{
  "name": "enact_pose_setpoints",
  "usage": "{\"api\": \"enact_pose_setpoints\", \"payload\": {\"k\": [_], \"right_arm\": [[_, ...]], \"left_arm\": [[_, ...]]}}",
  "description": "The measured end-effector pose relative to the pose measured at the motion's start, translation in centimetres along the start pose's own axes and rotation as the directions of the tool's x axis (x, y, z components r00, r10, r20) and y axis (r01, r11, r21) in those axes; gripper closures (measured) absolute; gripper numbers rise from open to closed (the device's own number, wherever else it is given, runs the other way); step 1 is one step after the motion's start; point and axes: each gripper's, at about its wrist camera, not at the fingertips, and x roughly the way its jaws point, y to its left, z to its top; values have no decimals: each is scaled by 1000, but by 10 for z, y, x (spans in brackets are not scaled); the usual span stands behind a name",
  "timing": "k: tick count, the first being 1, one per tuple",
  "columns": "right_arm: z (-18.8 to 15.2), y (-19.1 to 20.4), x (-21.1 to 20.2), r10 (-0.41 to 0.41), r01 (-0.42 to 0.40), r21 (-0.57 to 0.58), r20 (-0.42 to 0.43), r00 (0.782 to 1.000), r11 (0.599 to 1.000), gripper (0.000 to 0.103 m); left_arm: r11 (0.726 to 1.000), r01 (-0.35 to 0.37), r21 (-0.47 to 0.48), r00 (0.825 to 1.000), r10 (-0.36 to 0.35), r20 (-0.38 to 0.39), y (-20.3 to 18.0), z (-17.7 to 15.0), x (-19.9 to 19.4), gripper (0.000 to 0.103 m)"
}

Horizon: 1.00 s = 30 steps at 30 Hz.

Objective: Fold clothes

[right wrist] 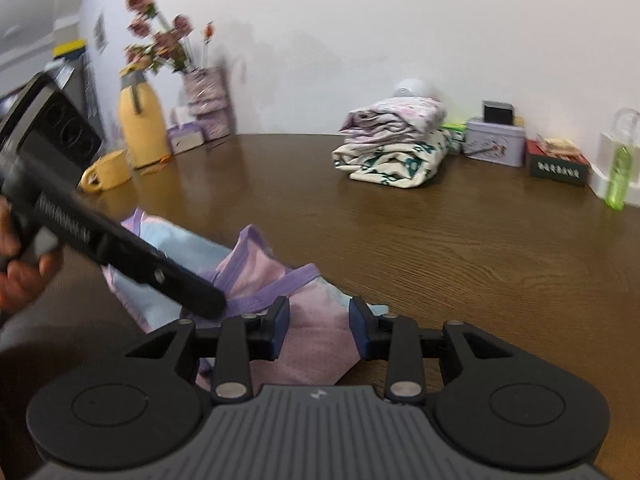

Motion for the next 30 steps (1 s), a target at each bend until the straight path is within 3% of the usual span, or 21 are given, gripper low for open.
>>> {"api": "enact_pose_setpoints", "payload": {"k": [11, 16, 18, 20, 22, 23, 24, 30], "right_arm": [[-7, 6, -1, 57, -59, -102, -20, 998, 993, 59], [-3, 4, -14, 71, -67, -101, 33, 997, 993, 45], [-3, 6, -17, 73, -68, -99, 41, 997, 993, 42], [-3, 7, -19, 76, -71, -102, 45, 996, 992, 40], [-4, 11, -22, 78, -72, -111, 48, 996, 991, 36], [-5, 13, -23, 80, -74, -117, 49, 996, 990, 36], [-6, 14, -25, 85, -79, -124, 50, 995, 989, 35], [-12, 27, -27, 128, -120, -184, 32, 991, 976, 32]], "left_arm": [[990, -141, -4, 990, 142, 14, 15, -1, -23, 100], [989, -140, 45, 989, 138, 52, 2, 3, -36, 92], [990, -134, 52, 990, 132, 46, -2, 7, -31, 80], [990, -131, 53, 991, 130, 30, -2, 10, -22, 75], [989, -134, 58, 991, 134, 9, -3, 12, -12, 77], [988, -139, 62, 990, 140, 0, -3, 12, -8, 85], [988, -141, 68, 990, 142, -10, -3, 12, -5, 103], [976, -183, 121, 982, 187, -28, 1, 10, -14, 102]]}}
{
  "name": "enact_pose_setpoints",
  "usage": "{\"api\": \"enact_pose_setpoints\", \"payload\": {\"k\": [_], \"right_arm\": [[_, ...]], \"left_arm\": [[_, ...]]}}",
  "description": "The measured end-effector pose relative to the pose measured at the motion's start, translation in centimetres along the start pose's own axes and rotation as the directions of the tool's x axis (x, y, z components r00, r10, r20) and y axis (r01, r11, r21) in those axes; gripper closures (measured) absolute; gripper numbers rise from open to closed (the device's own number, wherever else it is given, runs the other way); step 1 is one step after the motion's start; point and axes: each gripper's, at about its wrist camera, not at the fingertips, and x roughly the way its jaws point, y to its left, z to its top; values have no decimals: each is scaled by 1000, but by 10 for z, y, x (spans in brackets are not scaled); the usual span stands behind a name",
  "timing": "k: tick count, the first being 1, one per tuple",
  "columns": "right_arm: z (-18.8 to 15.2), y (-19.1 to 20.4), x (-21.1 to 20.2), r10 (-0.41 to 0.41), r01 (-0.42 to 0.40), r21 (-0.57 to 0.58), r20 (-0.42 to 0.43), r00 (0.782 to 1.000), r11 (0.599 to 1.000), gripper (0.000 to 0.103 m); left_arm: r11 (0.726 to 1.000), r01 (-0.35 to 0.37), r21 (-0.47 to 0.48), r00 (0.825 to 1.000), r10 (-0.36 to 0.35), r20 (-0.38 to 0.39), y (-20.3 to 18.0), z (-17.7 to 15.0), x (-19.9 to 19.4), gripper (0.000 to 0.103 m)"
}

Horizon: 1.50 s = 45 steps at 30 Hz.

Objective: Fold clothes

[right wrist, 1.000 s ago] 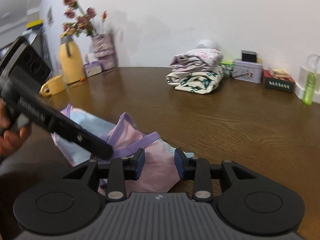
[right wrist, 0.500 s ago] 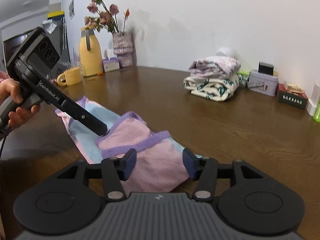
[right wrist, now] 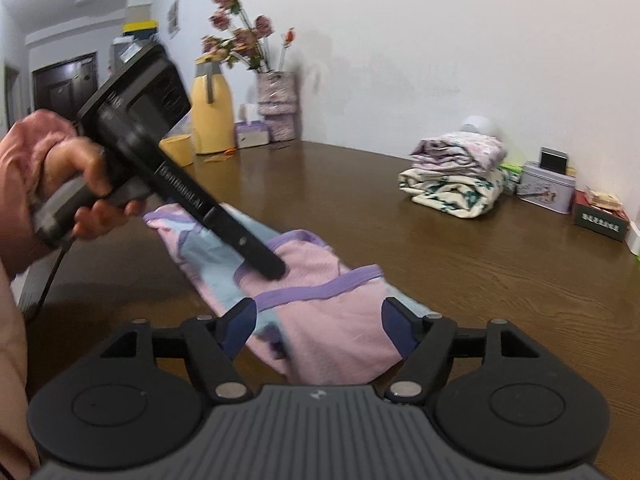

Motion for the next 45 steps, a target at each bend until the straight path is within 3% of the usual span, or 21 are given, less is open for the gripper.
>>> {"api": "enact_pose_setpoints", "payload": {"k": [4, 8, 9, 14, 17, 20, 22, 23, 24, 25, 30, 38, 42, 45], "right_arm": [[-1, 8, 3, 9, -9, -41, -16, 1000, 999, 32], [-2, 11, 1, 6, -6, -46, -13, 1000, 999, 26], [-2, 11, 1, 5, -5, -45, -11, 1000, 999, 25], [-4, 12, 2, 5, -6, -41, -22, 1000, 999, 24], [-4, 14, 4, 0, -2, -50, -29, 1000, 999, 22], [-4, 15, 4, -13, 11, -55, -33, 999, 998, 21], [-4, 15, 5, -19, 17, -53, -35, 999, 998, 19], [-4, 15, 5, -20, 18, -51, -35, 999, 999, 19], [-4, 15, 5, -21, 19, -49, -36, 999, 999, 18], [-5, 14, 5, -20, 18, -45, -37, 999, 999, 16], [-6, 9, 7, -24, 23, -15, -50, 998, 1000, 15], [-7, 7, 11, -29, 30, 8, -66, 997, 1000, 13], [-7, 6, 10, -26, 27, 20, -61, 998, 999, 12], [-6, 3, 5, -5, 7, 45, -43, 999, 999, 12]], "left_arm": [[1000, -19, -16, 1000, 19, -7, 11, 4, -4, 101], [999, -14, -29, 1000, 15, 4, 14, 7, -13, 65], [1000, -17, -20, 1000, 17, 25, 12, 8, -18, 63], [995, 38, 89, 993, -47, 108, -17, 20, -30, 64], [987, 52, 153, 998, -58, 38, -39, 30, -5, 64], [988, 37, 150, 999, -33, -30, -46, 40, 26, 67], [992, 37, 120, 998, -31, -51, -45, 45, 41, 75], [993, 33, 109, 998, -28, -53, -44, 45, 45, 83], [994, 30, 101, 998, -25, -51, -43, 45, 47, 100], [995, 29, 95, 999, -25, -47, -41, 44, 49, 103], [997, -15, 72, 1000, 14, 9, -36, 29, 38, 103], [999, -20, 44, 999, 18, 46, -33, 4, 26, 102], [1000, 16, 18, 992, -18, 121, -31, 4, 10, 84], [999, -28, 35, 985, 21, 171, -32, 1, -8, 78]]}}
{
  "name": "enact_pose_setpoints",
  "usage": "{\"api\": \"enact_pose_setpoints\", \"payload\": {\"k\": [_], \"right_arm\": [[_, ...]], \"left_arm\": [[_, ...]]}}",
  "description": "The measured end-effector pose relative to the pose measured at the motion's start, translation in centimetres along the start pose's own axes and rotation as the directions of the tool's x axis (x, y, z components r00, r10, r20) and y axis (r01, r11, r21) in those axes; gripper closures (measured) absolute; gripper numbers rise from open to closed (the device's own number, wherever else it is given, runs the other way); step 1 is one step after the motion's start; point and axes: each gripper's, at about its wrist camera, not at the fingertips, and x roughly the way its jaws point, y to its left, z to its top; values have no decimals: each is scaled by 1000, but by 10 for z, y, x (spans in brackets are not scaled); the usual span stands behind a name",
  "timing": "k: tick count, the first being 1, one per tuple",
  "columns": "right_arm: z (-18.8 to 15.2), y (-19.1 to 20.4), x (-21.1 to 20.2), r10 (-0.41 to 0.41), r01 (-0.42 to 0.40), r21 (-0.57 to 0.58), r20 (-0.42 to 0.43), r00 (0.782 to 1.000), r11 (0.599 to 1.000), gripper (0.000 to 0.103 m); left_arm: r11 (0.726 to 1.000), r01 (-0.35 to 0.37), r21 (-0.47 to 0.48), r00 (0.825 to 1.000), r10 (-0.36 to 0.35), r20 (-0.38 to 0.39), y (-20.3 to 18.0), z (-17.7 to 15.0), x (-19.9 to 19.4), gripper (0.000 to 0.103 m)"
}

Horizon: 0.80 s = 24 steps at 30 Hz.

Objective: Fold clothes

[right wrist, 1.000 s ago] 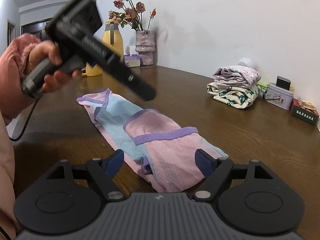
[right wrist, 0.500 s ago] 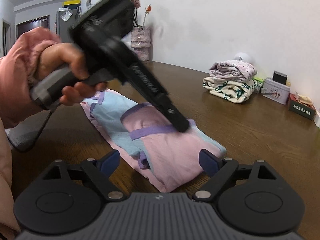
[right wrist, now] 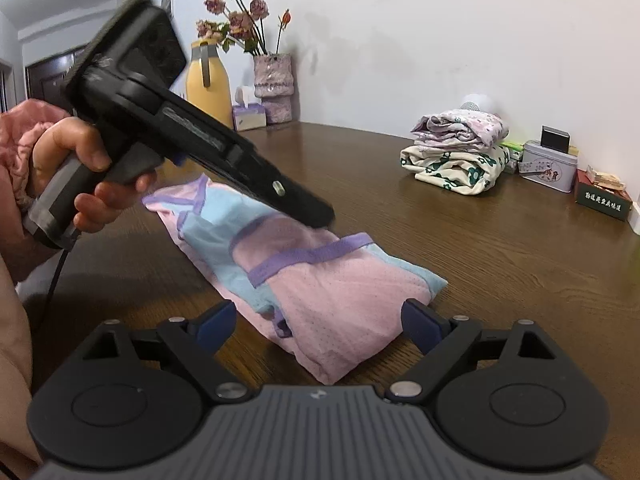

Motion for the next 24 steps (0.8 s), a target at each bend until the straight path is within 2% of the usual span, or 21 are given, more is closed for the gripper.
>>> {"api": "enact_pose_setpoints", "payload": {"k": [2, 5, 7, 8, 9, 13, 14, 16, 18, 20, 22, 24], "right_arm": [[1, -3, -4, 15, -15, 21, 15, 1000, 1000, 12], [2, -6, -9, 12, -13, 37, 34, 999, 999, 12], [2, -8, -9, -3, 1, 43, 32, 999, 999, 13], [2, -8, -9, -10, 9, 47, 28, 1000, 999, 13], [1, -9, -7, -19, 18, 51, 22, 1000, 999, 13], [0, -13, -5, -46, 45, 65, 10, 999, 997, 13], [0, -14, -5, -45, 44, 67, 12, 999, 997, 12], [0, -15, -7, -39, 38, 71, 16, 999, 997, 12], [0, -18, -9, -29, 27, 81, 24, 999, 996, 12], [1, -21, -10, -27, 24, 104, 29, 999, 994, 11], [1, -26, -12, -27, 23, 132, 34, 999, 991, 9], [0, -30, -13, -36, 30, 151, 37, 999, 988, 7]], "left_arm": [[1000, -25, 9, 999, 25, 22, 1, -1, -10, 78], [998, -55, -15, 998, 54, -16, 10, -9, -13, 80], [997, -66, -31, 997, 64, -37, 17, -15, -12, 84], [998, -60, -33, 997, 59, -51, 19, -18, -10, 91], [998, -56, -27, 996, 54, -69, 20, -20, -8, 94], [995, -92, 45, 989, 97, -112, 15, -30, -1, 93], [994, -94, 52, 989, 99, -106, 14, -30, -2, 93], [996, -71, 44, 996, 73, -46, 11, -24, -11, 92], [995, -54, 81, 998, 52, 21, 0, -16, -19, 90], [986, -64, 156, 997, 57, 49, -16, -9, -19, 90], [971, -61, 230, 998, 54, 36, -30, -7, -9, 91], [962, -25, 272, 1000, 28, -8, -38, -9, 4, 95]]}}
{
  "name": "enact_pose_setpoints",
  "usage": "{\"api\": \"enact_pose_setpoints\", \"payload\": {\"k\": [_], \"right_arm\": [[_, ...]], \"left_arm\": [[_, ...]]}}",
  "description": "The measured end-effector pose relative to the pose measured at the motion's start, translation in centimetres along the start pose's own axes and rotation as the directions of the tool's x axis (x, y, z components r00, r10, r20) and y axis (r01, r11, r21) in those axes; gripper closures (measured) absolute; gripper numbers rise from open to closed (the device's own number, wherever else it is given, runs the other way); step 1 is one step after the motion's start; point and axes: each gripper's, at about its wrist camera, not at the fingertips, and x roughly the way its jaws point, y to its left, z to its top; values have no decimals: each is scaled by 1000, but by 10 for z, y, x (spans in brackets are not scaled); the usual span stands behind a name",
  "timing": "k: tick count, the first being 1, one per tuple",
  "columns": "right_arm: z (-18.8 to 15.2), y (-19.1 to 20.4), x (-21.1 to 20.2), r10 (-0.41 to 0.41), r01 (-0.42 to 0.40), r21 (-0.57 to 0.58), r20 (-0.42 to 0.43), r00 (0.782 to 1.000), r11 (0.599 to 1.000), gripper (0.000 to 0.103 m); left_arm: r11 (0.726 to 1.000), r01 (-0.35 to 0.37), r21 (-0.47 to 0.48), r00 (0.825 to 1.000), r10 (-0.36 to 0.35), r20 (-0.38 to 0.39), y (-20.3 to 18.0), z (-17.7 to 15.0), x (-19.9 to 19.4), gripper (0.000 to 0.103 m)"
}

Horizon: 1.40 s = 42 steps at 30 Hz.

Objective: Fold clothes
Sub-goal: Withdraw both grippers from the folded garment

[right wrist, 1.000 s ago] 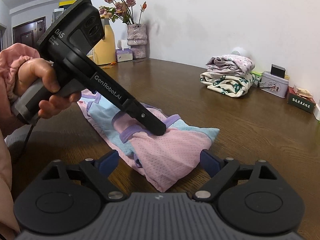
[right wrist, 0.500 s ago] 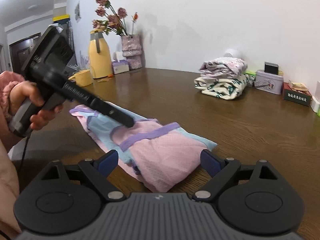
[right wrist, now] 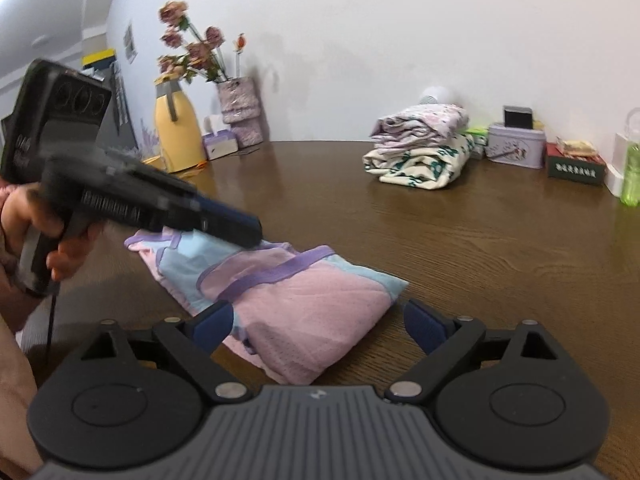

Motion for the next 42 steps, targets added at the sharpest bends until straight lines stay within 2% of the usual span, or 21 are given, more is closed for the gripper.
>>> {"api": "enact_pose_setpoints", "payload": {"k": [4, 7, 12, 15, 19, 22, 24, 26, 28, 31, 33, 36, 38, 42], "right_arm": [[0, -7, -3, -14, 14, 38, 11, 1000, 999, 3], [0, -15, -4, -21, 19, 78, 16, 1000, 997, 3], [0, -27, -3, -28, 23, 156, 28, 999, 987, 1], [4, -34, -4, -23, 14, 241, 37, 999, 970, 0], [9, -33, -7, -123, 98, 356, 48, 991, 929, 0], [14, -28, -4, -236, 209, 427, 12, 972, 880, 0], [15, -27, -1, -266, 242, 445, -9, 964, 862, 0], [16, -29, 3, -208, 197, 443, -25, 978, 874, 0], [14, -36, 7, -123, 129, 479, -45, 991, 868, 0], [7, -51, 13, -21, 44, 585, -46, 999, 810, 0], [6, -54, 17, -20, 54, 611, -63, 998, 790, 0], [6, -52, 19, -17, 57, 608, -72, 997, 792, 1], [6, -50, 22, -11, 57, 602, -80, 997, 797, 5], [6, -46, 29, -1, 63, 586, -105, 994, 808, 23]], "left_arm": [[996, -29, 79, 998, 33, -52, -12, -12, 15, 97], [997, -38, 75, 996, 44, -82, -11, -24, 23, 97], [998, -51, 42, 996, 54, -70, -9, -32, 25, 97], [999, -44, 28, 998, 45, -38, -8, -31, 15, 94], [999, -24, 48, 1000, 24, 9, -11, -25, 4, 88], [997, 4, 78, 1000, -5, 10, -17, -27, 4, 87], [995, 9, 103, 1000, -11, 14, -20, -28, 4, 87], [992, 9, 127, 1000, -11, 14, -23, -31, 4, 87], [990, 13, 144, 1000, -14, 4, -24, -33, 6, 87], [988, 25, 153, 1000, -22, -21, -23, -36, 14, 87], [987, 29, 157, 999, -24, -29, -22, -38, 18, 87], [987, 46, 157, 999, -44, -13, -20, -37, 13, 83], [986, 53, 159, 998, -55, 9, -18, -33, 8, 80], [983, 38, 182, 999, -39, 3, -14, -30, 9, 82]]}}
